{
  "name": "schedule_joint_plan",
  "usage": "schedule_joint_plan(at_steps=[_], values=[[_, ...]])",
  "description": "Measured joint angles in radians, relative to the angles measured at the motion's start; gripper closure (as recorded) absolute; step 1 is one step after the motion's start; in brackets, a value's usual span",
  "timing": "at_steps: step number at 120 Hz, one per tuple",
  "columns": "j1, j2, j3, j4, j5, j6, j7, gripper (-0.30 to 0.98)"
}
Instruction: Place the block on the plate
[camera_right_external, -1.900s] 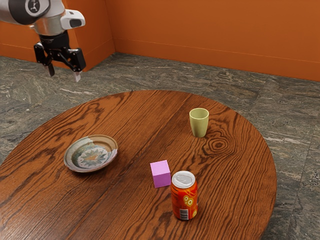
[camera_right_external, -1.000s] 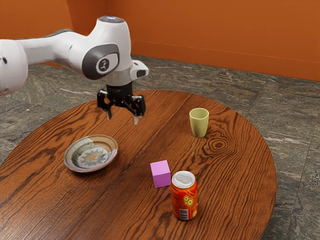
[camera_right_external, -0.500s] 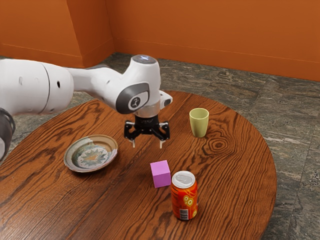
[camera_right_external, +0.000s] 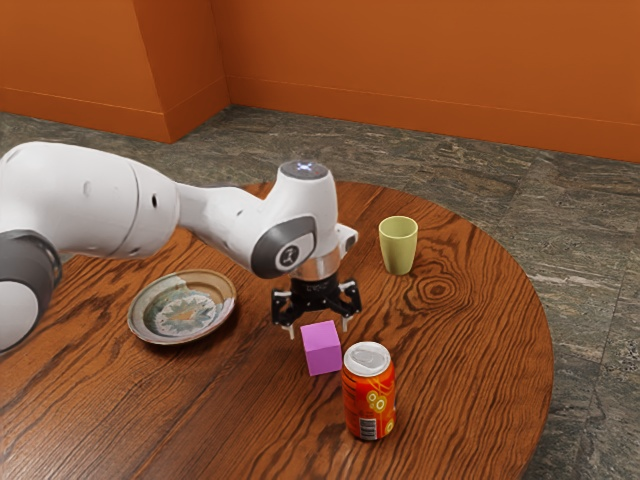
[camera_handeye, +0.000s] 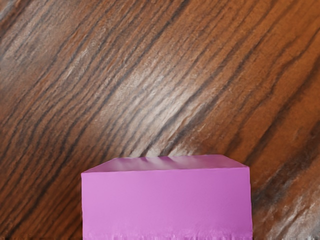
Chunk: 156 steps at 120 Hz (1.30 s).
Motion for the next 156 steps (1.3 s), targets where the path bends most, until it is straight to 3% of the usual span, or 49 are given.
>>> schedule_joint_plan(at_steps=[82,115,137,156], values=[[-0.003,0.049,0.001,-0.025,-0.015,0.101,-0.12,0.0],[-0.003,0.049,0.001,-0.026,-0.015,0.109,-0.141,0.25],[-0.003,0.037,0.001,-0.026,-0.015,0.102,-0.154,0.31],[0.005,-0.054,0.045,-0.019,0.01,0.052,-0.164,0.35]])
